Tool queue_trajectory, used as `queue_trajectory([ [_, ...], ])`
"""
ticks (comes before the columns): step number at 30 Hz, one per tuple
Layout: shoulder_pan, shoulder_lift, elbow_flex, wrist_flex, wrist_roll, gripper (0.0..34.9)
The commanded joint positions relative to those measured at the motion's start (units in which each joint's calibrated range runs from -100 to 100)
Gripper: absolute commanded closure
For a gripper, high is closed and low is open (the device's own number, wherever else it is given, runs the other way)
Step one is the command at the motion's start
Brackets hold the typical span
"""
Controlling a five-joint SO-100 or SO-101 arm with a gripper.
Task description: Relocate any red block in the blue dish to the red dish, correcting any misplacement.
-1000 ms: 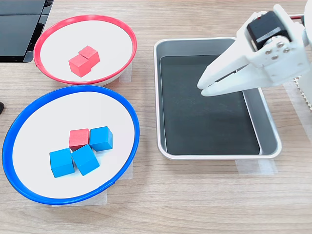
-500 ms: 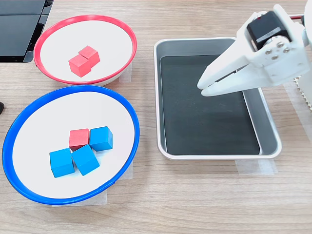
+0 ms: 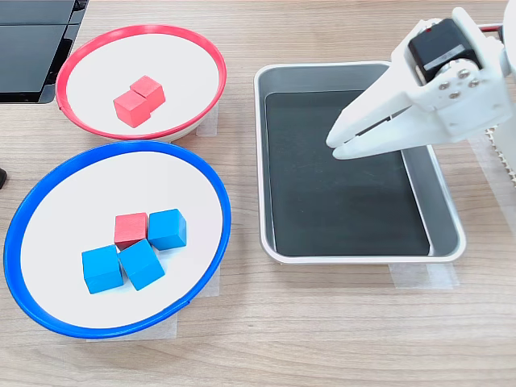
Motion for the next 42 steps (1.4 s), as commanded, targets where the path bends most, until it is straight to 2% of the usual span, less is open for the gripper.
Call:
queue_trajectory([
  [1,0.42,-0.26,0.00,0.35,-0.20,34.6],
  [31,-0.14,0.77,-1.00,0.85,0.93,34.6],
  [36,-0.23,10.24,-13.29,4.23,1.86,34.6],
  [42,-0.33,31.22,-34.41,4.98,3.71,34.6],
])
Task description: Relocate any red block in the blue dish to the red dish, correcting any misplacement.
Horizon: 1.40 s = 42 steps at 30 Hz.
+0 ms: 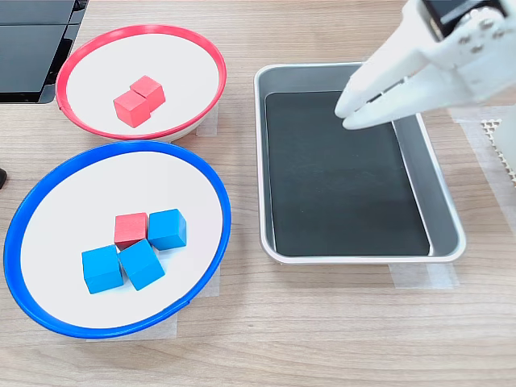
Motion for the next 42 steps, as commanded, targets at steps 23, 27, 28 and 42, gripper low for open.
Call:
queue_trajectory([
  [23,1.74,89.90,-83.45,-0.58,3.22,33.6],
  [27,0.90,96.38,-89.74,-0.74,3.22,32.5],
  [28,0.71,98.09,-91.28,-0.74,3.22,32.4],
  [42,-2.40,105.51,-94.92,0.66,2.54,23.6],
])
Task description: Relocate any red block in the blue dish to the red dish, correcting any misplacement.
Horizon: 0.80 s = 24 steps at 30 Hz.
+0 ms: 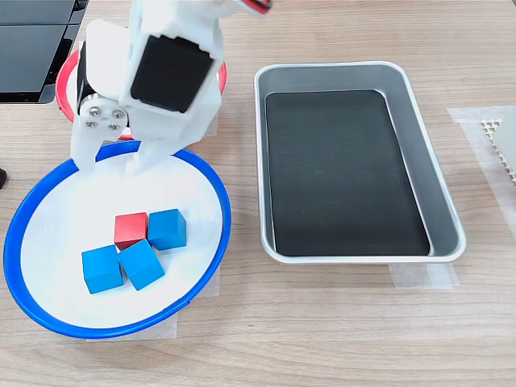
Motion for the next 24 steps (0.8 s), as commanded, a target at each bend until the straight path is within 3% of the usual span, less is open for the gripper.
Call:
queue_trajectory([
  [1,-0.63,-0.80,-0.28,0.66,-0.29,23.4],
  [7,-0.54,-1.22,2.91,0.83,-0.29,21.1],
  [24,-0.82,-0.46,5.91,-1.73,-0.88,18.7],
])
